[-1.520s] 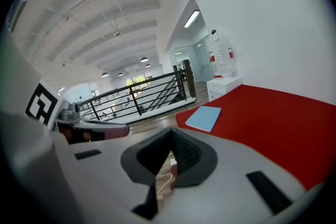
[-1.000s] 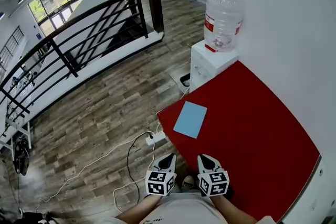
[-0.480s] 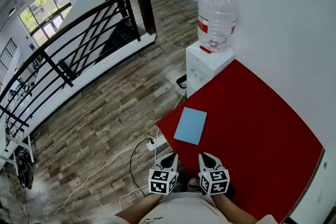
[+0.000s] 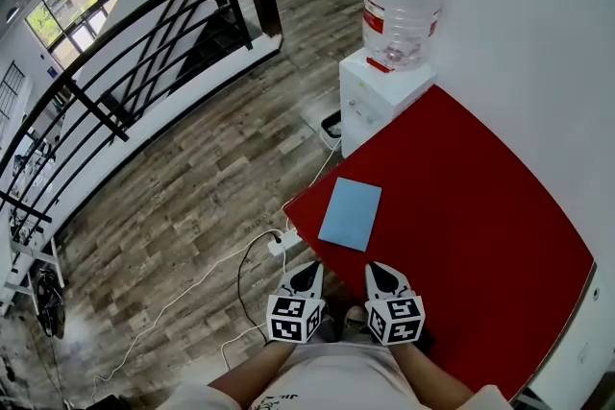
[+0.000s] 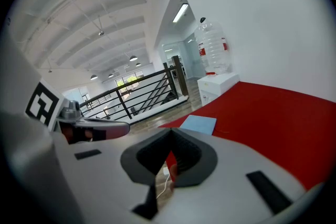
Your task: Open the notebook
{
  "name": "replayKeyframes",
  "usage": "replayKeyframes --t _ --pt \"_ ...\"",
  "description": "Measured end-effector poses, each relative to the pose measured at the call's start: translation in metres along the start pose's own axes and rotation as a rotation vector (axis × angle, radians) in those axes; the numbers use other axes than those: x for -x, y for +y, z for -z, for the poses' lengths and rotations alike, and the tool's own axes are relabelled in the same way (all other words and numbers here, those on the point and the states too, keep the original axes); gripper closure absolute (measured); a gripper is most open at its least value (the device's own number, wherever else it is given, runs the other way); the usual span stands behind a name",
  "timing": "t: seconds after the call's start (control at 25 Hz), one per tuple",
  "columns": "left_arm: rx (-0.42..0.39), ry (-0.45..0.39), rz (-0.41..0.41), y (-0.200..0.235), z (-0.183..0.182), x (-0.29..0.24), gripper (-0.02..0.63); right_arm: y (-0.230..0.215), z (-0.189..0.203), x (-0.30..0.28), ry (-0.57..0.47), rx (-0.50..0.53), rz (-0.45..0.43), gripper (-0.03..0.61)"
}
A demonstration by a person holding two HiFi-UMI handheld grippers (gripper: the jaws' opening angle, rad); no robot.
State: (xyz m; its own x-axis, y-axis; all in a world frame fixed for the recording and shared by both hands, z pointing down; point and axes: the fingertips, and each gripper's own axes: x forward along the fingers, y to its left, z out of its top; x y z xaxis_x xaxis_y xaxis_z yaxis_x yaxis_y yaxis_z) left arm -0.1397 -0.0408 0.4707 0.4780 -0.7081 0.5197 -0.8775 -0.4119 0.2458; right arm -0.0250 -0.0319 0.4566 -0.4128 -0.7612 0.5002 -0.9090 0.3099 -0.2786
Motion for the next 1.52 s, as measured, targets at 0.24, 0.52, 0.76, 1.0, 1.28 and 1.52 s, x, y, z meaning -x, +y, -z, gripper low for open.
replayKeyframes --t 0.24,0.52,0.76,1.0,1.28,1.52 --pt "-0.054 0.042 0.002 0.02 0.014 -0.036 0.607 -0.011 0.004 -0.024 0.003 0.009 0.009 0.572" --pt "0.007 0.104 0.012 0.05 0.047 -0.083 0.604 -0.021 0.026 -0.056 0.025 0.049 0.015 0.572" --pt "0.052 0.181 0.042 0.068 0.074 -0.117 0.558 -0.021 0.046 -0.072 0.063 0.026 0.013 0.572" --pt "0.057 0.248 0.066 0.086 0.089 -0.158 0.514 -0.026 0.064 -0.092 0.092 0.003 0.006 0.572" --pt "0.14 0.31 0.105 0.092 0.105 -0.185 0.511 -0.034 0.077 -0.109 0.113 -0.034 0.006 0.572" --pt "0.228 0.34 0.123 0.094 0.107 -0.186 0.511 -0.036 0.079 -0.116 0.124 -0.051 0.01 0.572"
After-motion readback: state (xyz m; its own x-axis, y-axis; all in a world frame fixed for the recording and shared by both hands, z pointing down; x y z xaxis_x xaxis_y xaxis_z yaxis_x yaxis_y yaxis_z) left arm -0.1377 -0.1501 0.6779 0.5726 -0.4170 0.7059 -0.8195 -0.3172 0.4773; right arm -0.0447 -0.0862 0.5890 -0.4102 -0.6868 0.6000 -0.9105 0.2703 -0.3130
